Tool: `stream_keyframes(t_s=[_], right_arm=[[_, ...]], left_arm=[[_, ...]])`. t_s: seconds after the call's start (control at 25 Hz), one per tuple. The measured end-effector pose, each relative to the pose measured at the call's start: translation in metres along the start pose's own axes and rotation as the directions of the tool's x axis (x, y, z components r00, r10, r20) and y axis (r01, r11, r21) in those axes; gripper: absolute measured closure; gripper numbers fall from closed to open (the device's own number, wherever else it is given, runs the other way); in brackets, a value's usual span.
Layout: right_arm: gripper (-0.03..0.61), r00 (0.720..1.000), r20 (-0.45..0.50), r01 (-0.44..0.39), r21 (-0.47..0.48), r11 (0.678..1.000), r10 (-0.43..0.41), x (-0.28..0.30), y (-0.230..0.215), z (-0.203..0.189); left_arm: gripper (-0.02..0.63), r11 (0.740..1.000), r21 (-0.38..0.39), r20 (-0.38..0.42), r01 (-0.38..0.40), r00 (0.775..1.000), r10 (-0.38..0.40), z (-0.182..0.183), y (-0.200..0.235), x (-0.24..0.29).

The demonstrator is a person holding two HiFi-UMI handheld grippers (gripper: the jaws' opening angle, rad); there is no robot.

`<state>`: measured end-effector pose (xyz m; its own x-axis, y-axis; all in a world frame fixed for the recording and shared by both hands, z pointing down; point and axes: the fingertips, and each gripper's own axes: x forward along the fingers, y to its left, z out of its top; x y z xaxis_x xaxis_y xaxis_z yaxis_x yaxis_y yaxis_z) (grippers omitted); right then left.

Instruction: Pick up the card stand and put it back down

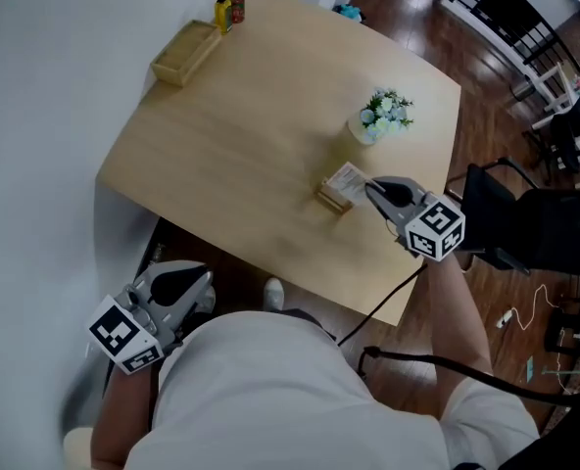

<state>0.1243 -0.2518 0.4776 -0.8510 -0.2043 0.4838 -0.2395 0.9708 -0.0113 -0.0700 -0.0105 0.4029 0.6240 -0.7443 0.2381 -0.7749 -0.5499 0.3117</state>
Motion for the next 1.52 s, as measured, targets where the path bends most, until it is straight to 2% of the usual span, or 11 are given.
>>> stream_keyframes(t_s=[0.52, 0.96, 1.52], right_arm=[[0.558, 0.998, -0.032, -0.043, 0.034, 0.998, 0.044, 0.024, -0.023, -0.038], [0.558, 0.998, -0.030, -0.059, 0.044, 0.997, 0.061, 0.032, -0.022, -0.043], [0.558, 0.996, -0.039, -0.074, 0.093, 0.993, 0.078, 0.050, -0.022, -0.080]], left_arm=[[0.612, 0.997, -0.026, -0.012, -0.075, 0.997, 0.074, -0.004, -0.006, 0.010], [0.612, 0.996, -0.029, -0.024, -0.089, 0.996, 0.088, -0.002, -0.009, 0.016], [0.612, 0.994, -0.033, -0.042, -0.102, 0.994, 0.101, -0.002, -0.005, 0.016]])
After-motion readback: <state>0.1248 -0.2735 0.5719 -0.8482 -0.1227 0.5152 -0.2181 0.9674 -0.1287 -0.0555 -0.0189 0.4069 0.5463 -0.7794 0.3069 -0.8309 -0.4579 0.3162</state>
